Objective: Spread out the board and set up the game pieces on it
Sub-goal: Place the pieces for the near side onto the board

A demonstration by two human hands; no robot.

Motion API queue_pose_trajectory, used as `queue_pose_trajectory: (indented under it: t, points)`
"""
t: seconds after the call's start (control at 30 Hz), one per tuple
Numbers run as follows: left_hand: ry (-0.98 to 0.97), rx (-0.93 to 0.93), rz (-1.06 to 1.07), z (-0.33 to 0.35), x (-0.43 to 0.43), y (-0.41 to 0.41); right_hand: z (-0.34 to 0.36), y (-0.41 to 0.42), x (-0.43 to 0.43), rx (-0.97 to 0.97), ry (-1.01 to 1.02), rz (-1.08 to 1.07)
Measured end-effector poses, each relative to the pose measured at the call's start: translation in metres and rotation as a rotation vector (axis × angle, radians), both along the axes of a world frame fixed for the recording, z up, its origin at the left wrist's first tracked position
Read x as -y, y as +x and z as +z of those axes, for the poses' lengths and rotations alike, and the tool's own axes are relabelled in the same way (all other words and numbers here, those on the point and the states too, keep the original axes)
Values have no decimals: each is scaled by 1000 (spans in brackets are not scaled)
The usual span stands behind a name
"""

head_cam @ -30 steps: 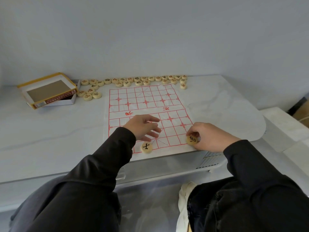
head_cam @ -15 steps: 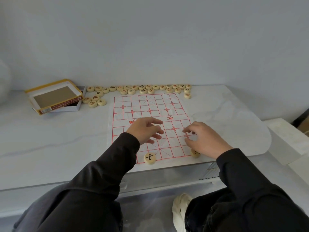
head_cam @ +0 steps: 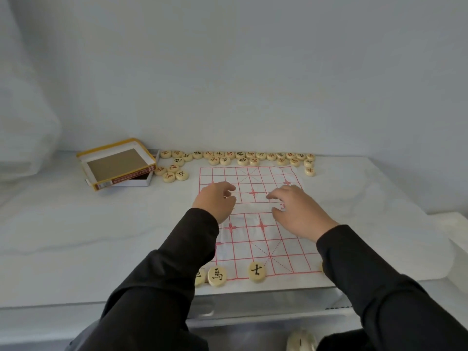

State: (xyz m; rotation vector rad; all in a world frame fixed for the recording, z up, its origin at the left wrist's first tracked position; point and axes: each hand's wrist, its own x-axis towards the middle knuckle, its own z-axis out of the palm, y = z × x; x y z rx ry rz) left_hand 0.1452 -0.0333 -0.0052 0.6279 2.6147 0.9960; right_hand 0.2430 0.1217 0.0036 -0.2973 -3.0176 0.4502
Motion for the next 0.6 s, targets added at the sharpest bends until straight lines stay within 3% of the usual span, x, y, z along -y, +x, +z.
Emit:
queue_pose_trajectory:
  t: [0.13, 0.3, 0.6]
  points:
    - [-150, -150, 28, -3, 8, -14, 9, -24, 11, -16, 40, 46]
    - [-170, -247, 12, -4, 15, -33, 10, -50, 13, -23, 81, 70]
    - [-368, -153, -92, -8, 17, -41, -8, -113, -8, 36, 77, 15]
